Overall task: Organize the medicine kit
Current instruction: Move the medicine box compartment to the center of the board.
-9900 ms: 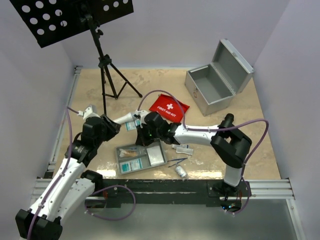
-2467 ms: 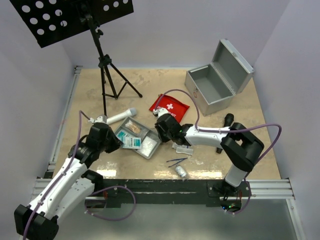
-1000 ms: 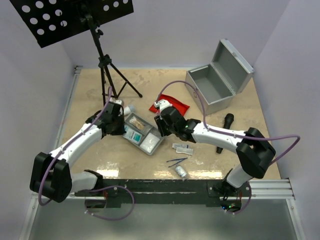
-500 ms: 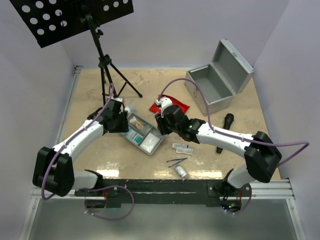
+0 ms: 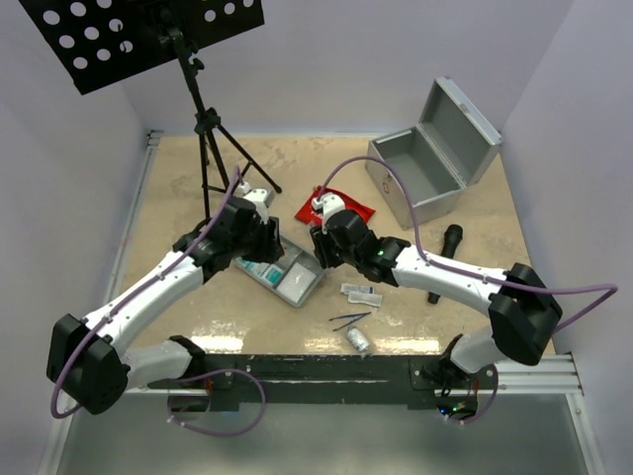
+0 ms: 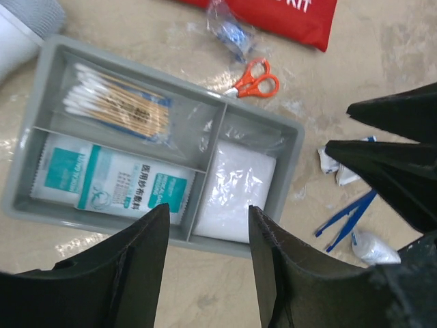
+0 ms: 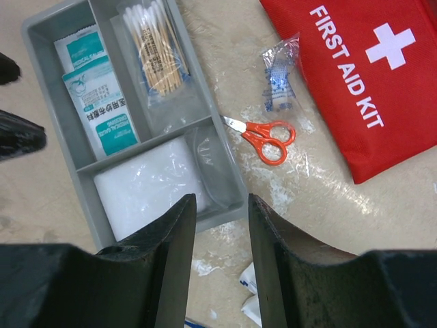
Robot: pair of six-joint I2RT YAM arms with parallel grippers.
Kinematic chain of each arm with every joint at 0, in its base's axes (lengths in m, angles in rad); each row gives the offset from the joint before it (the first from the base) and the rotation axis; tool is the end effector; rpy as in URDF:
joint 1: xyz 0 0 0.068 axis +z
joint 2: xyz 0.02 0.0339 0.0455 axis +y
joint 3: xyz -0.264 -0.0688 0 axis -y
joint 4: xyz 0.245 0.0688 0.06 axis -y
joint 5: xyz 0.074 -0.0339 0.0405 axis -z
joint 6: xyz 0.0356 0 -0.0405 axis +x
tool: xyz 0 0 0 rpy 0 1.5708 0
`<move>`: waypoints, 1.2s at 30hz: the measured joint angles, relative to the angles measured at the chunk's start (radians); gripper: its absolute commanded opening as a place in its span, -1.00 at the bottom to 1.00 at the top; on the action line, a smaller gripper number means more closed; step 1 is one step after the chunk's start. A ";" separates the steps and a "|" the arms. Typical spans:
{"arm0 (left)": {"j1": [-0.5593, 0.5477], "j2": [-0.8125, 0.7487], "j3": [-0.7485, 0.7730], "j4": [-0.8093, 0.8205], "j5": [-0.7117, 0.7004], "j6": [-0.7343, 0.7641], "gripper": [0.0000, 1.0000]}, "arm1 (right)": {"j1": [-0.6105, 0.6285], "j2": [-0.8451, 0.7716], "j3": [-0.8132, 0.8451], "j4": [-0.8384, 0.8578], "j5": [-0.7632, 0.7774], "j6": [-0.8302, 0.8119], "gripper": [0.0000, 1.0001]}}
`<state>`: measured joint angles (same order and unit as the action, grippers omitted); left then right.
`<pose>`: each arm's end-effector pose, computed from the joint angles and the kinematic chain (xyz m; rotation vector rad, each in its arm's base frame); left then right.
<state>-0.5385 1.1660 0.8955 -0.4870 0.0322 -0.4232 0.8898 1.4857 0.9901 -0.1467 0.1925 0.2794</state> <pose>0.2121 -0.1281 0.2732 0.1540 2.3810 -0.5093 0.2123 0.2512 0.2476 -0.5677 2.1611 0.4371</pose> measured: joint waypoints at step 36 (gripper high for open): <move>-0.119 0.286 -0.086 0.110 -0.088 0.048 -0.27 | 0.000 -0.180 -0.116 0.002 0.004 0.073 -0.19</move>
<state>-0.6579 1.4517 0.8097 -0.3767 -0.0555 -0.3748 0.8898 1.3056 0.8745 -0.1452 0.1963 0.3523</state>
